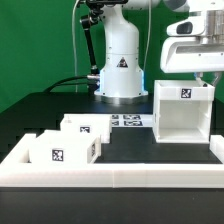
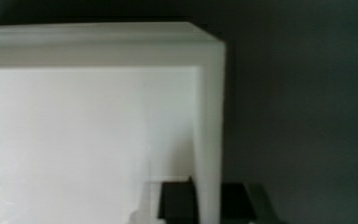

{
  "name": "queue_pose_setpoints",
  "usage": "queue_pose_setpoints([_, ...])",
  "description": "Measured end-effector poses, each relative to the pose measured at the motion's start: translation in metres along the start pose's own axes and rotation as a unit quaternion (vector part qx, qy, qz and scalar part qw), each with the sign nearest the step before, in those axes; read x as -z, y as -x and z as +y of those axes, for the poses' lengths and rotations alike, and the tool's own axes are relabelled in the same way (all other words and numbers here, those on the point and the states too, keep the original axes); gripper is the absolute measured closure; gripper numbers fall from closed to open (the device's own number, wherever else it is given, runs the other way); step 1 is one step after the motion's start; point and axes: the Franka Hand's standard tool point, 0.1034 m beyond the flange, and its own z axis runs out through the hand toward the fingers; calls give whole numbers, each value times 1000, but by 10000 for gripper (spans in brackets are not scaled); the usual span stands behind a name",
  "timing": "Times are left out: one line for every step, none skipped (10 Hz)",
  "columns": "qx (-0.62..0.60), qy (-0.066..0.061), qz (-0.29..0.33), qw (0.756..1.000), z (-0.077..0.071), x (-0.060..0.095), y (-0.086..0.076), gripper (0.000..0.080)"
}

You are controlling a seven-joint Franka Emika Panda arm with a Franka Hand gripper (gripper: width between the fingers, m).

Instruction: Assemble drawer

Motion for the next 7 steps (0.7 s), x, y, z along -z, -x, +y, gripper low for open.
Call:
queue_pose_setpoints([0,0,0,1000,0,0,0,763])
queue_pose_setpoints([1,0,0,1000,0,0,0,763])
queue_pose_setpoints([25,0,1,1000,6,0,-4,763])
queue_pose_setpoints([40,0,4,999,27,1,-17,763])
queue_pose_setpoints([42,0,9,999,36,1,-29,763])
queue_pose_setpoints([54,-2,19,998,44,1,-46,763])
queue_pose_setpoints([65,-4,41,997,51,1,-68,763])
